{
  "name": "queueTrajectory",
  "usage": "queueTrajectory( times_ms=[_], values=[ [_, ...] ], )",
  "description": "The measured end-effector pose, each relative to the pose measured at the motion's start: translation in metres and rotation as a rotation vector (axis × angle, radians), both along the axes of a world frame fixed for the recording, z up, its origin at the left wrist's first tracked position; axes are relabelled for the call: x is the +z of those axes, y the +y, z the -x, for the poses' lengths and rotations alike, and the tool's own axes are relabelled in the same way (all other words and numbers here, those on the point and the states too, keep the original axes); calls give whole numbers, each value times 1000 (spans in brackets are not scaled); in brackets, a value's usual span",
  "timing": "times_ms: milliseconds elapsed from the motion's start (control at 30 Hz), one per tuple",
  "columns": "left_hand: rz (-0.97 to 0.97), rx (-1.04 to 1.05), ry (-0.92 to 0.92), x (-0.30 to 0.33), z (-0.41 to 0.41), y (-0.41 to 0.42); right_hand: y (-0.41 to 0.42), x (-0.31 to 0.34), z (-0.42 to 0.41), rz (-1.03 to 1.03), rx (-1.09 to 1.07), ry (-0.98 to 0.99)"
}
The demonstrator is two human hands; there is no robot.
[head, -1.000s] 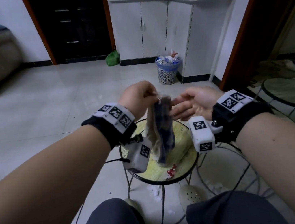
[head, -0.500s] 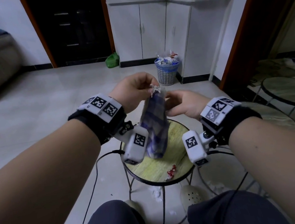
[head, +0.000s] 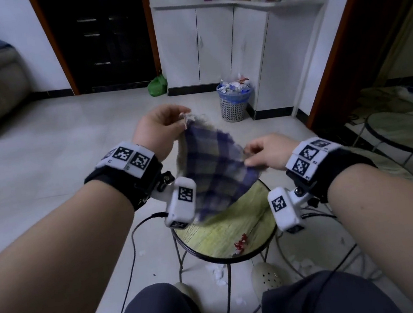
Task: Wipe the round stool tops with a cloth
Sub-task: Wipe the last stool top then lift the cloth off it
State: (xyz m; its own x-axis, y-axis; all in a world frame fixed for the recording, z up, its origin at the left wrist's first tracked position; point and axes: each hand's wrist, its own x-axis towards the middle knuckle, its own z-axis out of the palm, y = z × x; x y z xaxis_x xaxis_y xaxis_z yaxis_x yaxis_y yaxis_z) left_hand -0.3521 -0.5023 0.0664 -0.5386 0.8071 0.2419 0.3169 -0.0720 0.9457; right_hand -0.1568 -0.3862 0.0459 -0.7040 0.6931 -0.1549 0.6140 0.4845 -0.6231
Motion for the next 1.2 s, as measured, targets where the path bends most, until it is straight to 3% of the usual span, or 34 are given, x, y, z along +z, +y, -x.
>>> queueTrajectory(
  times_ms=[133, 233, 400, 533, 667, 867, 1100, 1200],
  values=[
    [151, 196, 148, -15, 10, -5, 7, 20, 1, -105, -57, -11],
    [241, 231, 192, -23, 14, -5, 3, 28, 3, -269, -31, -57],
    [308, 163, 23, -21, 12, 2, 11, 18, 8, -247, -96, -29],
    [245, 135, -62, -23, 7, 8, 17, 11, 12, -392, -137, -78],
    [306, 108, 12, -19, 8, 7, 17, 12, 13, -356, -147, -126],
    [317, 102, -51, -1, 4, -6, 12, 20, 8, -313, -161, -10],
    [336, 99, -126, -7, 6, -6, 24, 20, 6, -56, -123, 59],
    [445, 91, -163, -32, 13, 9, 41, -8, 16, -61, -118, -56]
  ],
)
